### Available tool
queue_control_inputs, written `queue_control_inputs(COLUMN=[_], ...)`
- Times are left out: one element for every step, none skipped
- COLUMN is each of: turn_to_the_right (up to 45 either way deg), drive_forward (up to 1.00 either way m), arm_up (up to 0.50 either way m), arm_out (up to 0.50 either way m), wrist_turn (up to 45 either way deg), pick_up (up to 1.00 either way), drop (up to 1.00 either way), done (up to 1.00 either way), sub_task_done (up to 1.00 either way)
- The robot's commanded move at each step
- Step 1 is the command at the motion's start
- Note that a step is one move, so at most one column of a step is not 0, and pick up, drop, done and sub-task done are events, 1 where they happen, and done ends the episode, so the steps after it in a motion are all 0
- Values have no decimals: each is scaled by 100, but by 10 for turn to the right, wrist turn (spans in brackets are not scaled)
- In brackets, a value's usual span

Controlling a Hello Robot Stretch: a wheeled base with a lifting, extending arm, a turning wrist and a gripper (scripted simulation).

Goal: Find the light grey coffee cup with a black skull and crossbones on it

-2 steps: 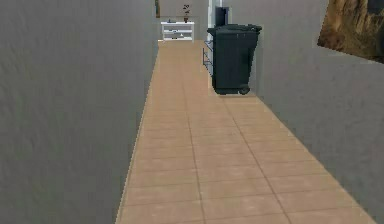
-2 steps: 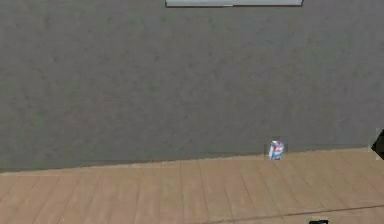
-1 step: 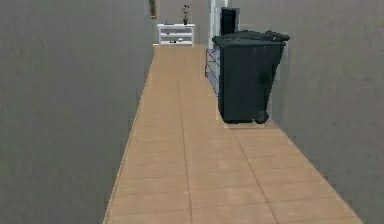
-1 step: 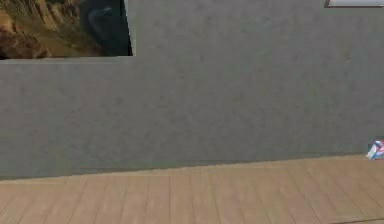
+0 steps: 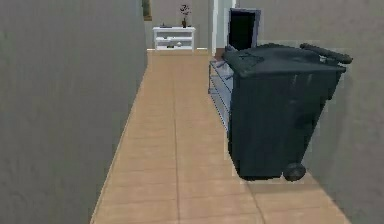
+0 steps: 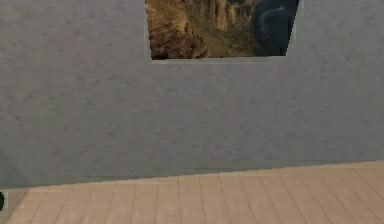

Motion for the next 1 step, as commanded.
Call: queue_control_inputs(turn_to_the_right=[-30], drive_forward=[0], arm_up=[0], arm_out=[0], wrist_turn=[0], pick_up=[0], drop=[0], done=[0], sub_task_done=[0])
